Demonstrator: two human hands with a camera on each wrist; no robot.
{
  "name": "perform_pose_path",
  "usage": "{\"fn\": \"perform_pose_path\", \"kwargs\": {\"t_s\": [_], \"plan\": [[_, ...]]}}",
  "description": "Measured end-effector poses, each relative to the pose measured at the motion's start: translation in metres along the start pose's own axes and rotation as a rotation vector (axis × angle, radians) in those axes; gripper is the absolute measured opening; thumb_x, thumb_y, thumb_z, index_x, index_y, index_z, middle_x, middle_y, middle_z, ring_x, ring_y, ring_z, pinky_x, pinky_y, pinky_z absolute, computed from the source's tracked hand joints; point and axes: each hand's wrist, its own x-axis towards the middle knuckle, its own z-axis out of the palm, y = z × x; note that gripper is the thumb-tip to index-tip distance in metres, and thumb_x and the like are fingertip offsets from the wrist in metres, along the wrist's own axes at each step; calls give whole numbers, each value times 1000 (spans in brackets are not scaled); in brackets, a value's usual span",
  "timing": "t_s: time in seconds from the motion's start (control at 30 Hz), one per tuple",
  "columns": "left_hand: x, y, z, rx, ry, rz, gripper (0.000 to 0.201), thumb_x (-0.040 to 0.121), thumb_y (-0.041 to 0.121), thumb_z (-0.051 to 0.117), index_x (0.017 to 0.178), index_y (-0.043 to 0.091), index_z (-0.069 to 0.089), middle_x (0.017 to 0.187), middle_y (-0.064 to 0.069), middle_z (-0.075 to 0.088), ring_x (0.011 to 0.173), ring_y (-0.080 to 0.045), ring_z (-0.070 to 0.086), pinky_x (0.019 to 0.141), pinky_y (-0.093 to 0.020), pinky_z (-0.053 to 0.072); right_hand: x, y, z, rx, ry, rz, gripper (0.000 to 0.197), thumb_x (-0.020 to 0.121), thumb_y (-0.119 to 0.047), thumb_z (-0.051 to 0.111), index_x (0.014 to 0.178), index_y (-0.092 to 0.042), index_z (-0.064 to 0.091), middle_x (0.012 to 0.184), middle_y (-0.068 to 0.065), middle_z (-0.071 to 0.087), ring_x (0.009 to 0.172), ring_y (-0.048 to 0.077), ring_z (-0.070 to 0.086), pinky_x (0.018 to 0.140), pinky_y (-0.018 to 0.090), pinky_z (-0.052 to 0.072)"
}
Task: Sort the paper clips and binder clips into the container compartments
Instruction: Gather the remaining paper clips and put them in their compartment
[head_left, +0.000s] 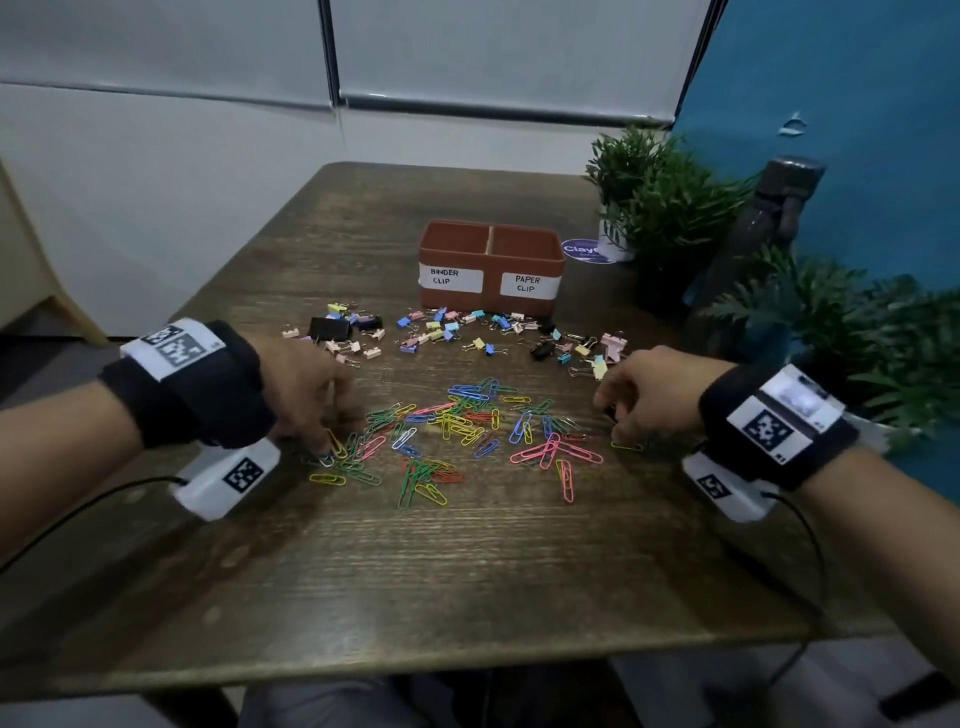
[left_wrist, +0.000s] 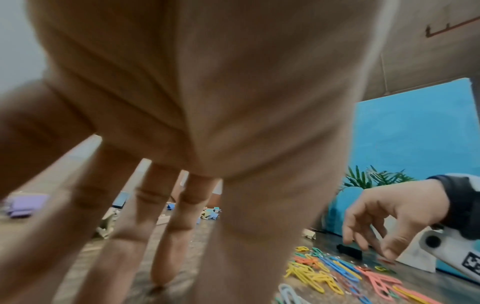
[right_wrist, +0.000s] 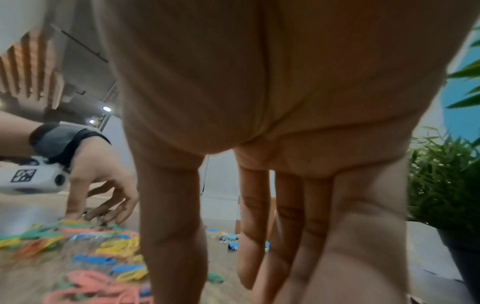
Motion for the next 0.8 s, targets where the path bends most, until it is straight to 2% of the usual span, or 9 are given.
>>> {"fn": "perform_pose_path", "kwargs": {"t_s": [0.07, 0.2, 0.3, 0.37, 0.43, 0.57, 0.63, 0.7, 0.8], "plan": [[4, 7, 4, -74, 47, 37, 36, 71, 39, 83, 96, 35, 56, 88, 15, 64, 78, -3, 59, 61, -18, 42, 4, -9, 10, -45, -23, -20, 31, 78, -23, 81, 104, -31, 67, 90, -9, 66, 82, 10, 64, 71, 26, 56], [13, 29, 6, -219, 120, 203, 34, 77, 32, 81, 106, 33, 65, 87, 17, 69, 79, 1, 62, 72, -22, 49, 11, -26, 26, -36, 16, -145, 29, 86, -10, 68, 110, -28, 69, 95, -7, 67, 88, 10, 64, 79, 25, 56], [12, 30, -3, -249, 161, 259, 26, 83, 33, 75, 107, 34, 65, 92, 19, 69, 80, 2, 62, 72, -20, 49, 10, -24, 22, 108, 66, -221, 34, 85, -3, 69, 112, -23, 70, 89, -9, 72, 76, 2, 66, 67, 12, 51], [7, 14, -9, -213, 215, 218, 23, 86, 32, 71, 109, 34, 67, 88, 19, 68, 77, -1, 64, 72, -22, 52, 7, -14, 15, 234, 121, -210, 34, 83, 3, 70, 107, -21, 71, 88, -5, 74, 72, 7, 71, 63, 15, 55], [3, -10, -13, -131, 241, 140, 28, 86, 23, 67, 110, 36, 69, 88, 18, 68, 77, -4, 65, 72, -22, 51, 3, -3, 10, 311, 151, -159, 30, 81, 4, 72, 99, -20, 72, 85, -1, 75, 70, 14, 73, 61, 25, 60], [-6, -47, -16, -7, 183, -40, 41, 82, 14, 68, 115, 39, 68, 98, 15, 68, 89, -8, 62, 77, -21, 45, 2, 0, 16, 164, 6, -52, 20, 78, -11, 80, 91, -25, 74, 78, -6, 74, 70, 9, 70, 63, 25, 58], [-7, -56, -13, -30, 187, -83, 41, 80, 14, 70, 114, 36, 69, 97, 14, 69, 89, -9, 63, 76, -20, 44, 6, -11, 22, 82, -20, -92, 21, 77, -16, 80, 93, -27, 73, 82, -8, 73, 77, 8, 68, 73, 26, 57], [-7, -56, -8, -31, 178, -83, 38, 80, 14, 69, 113, 33, 71, 98, 12, 71, 88, -10, 62, 77, -20, 44, 10, -26, 27, 57, -1, -165, 24, 79, -15, 78, 97, -29, 73, 84, -10, 73, 80, 4, 66, 75, 21, 54], [-6, -41, 3, -18, 148, -40, 34, 82, 17, 67, 110, 35, 72, 101, 11, 71, 87, -9, 59, 74, -20, 41, 13, -47, 32, 49, -5, -258, 29, 83, -12, 73, 108, -29, 73, 88, -12, 72, 82, 2, 67, 80, 24, 56]]}}
